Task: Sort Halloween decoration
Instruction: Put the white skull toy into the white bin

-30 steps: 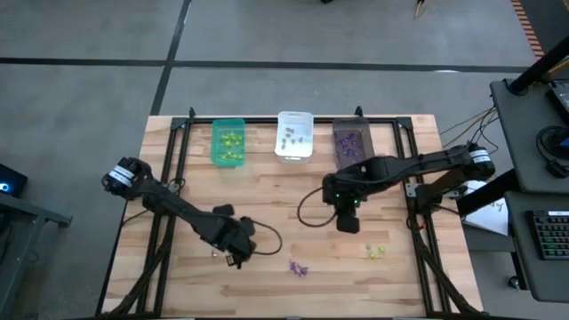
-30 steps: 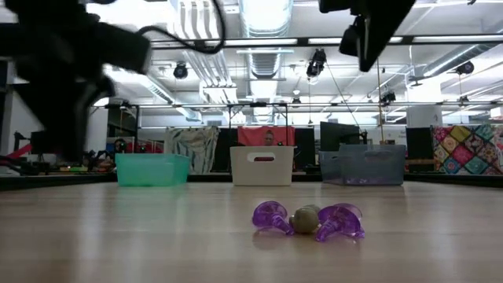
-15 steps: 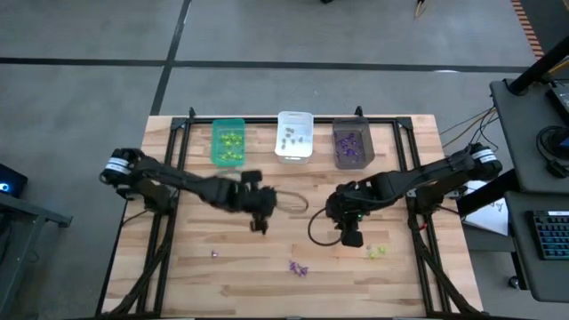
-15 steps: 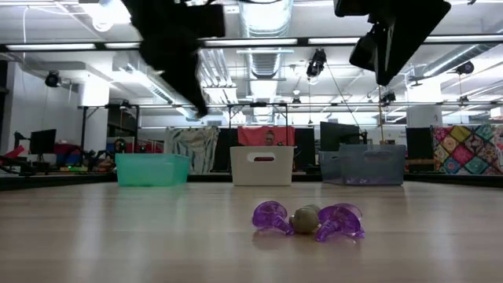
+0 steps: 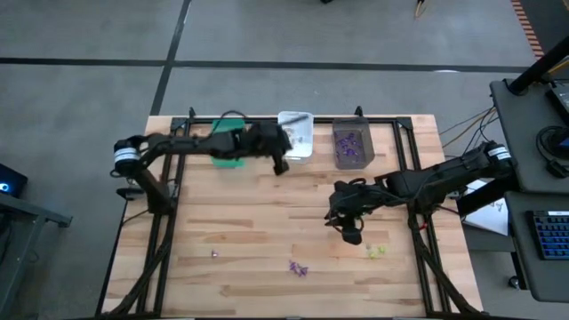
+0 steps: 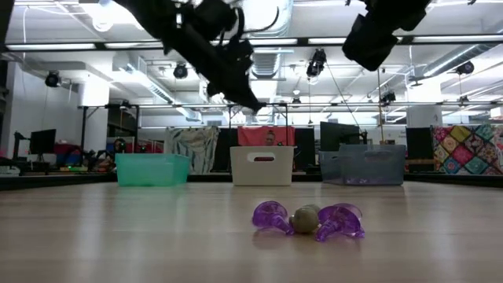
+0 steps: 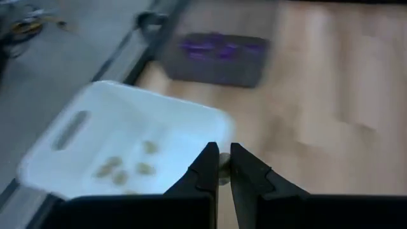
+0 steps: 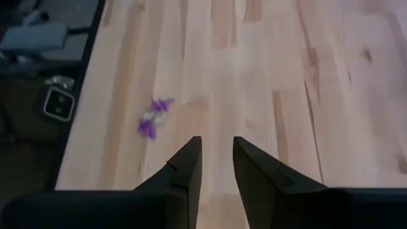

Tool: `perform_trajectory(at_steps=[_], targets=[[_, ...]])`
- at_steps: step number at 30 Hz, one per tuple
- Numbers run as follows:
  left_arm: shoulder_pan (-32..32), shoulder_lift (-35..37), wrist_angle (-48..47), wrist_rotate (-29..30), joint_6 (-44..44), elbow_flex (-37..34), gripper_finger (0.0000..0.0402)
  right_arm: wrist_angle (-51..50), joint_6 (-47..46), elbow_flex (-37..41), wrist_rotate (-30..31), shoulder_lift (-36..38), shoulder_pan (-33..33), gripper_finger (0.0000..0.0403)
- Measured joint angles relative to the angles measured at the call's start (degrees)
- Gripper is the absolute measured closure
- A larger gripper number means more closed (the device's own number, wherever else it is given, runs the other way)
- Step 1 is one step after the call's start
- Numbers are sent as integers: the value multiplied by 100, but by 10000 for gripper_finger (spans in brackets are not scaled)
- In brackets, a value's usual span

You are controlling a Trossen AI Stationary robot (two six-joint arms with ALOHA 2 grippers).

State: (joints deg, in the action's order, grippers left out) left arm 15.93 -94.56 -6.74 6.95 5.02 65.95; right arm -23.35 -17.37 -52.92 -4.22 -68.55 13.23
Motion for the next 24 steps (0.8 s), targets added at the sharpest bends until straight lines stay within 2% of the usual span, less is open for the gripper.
perform_trajectory(at_steps=[5, 9, 13, 17, 24], targets=[[687, -319, 158, -22, -255, 105, 401, 209, 144, 2, 142, -35, 0, 325], [999, -577, 168, -181, -477, 243, 401, 177, 237, -3, 409, -100, 0, 328], [1053, -864, 118, -202, -518, 412, 401, 178, 239, -3, 503, -119, -3, 325], [1053, -1128, 91, -207, -554, 635, 398, 144, 35, -3, 902, -120, 0, 324], [1053, -1474, -140, -207, -544, 958, 349, 189, -270, 90, 1480, -120, 13, 332]])
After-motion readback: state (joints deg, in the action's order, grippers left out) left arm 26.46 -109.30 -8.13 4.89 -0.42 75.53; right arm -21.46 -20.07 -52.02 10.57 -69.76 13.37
